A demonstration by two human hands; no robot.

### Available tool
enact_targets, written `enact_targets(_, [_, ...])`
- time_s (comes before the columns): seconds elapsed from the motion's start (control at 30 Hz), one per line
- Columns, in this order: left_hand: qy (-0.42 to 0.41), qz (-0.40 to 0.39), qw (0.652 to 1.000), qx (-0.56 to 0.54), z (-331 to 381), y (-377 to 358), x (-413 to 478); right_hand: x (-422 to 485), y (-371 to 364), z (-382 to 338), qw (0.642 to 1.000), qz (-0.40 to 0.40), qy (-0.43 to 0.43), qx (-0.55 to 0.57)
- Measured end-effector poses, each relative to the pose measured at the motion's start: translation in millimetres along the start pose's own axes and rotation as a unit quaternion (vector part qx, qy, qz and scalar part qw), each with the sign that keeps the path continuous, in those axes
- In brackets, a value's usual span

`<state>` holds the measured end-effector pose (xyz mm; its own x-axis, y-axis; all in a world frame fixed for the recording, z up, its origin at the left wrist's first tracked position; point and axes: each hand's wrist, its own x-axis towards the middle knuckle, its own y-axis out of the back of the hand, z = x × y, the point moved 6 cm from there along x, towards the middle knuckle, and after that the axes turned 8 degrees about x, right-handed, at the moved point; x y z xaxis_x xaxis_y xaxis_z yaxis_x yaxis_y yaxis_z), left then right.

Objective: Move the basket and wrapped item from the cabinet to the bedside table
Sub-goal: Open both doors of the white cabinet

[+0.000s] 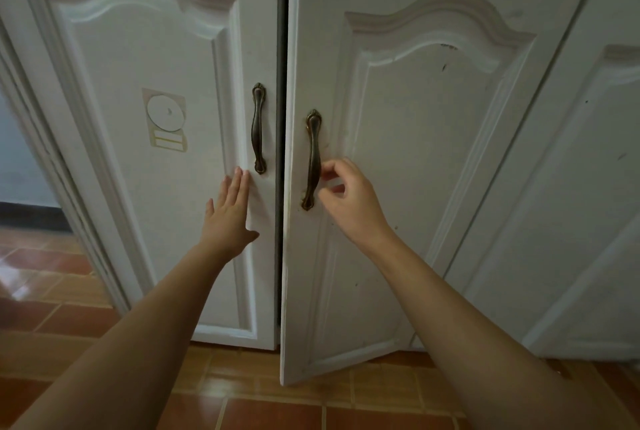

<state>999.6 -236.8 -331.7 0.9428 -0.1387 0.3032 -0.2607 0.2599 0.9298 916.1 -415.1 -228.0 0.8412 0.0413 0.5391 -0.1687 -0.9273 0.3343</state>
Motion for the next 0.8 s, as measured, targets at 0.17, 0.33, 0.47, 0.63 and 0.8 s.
enact_targets(0.17, [-0.012, 0.055, 0.997, -0.048, 4, 3, -26, -10, 4, -5, 1.000, -0.003, -0.001, 0.000])
enact_targets(0.33, [-0.103, -0.041, 0.994, -0.016, 20, -38, -71, -19, 8, -10, 1.000, -0.008, 0.000, -0.008])
enact_targets(0.47, [-0.119, -0.052, 0.988, -0.082, 36, -45, -89, -30, 14, -14, 1.000, -0.020, 0.004, -0.016])
enact_targets(0.63, [-0.115, -0.063, 0.984, -0.120, 45, -35, -101, -48, 25, -22, 0.999, -0.025, 0.017, -0.024])
enact_targets(0.8, [-0.114, -0.057, 0.980, -0.151, 58, -24, -116, -62, 37, -26, 0.998, -0.024, 0.034, -0.051])
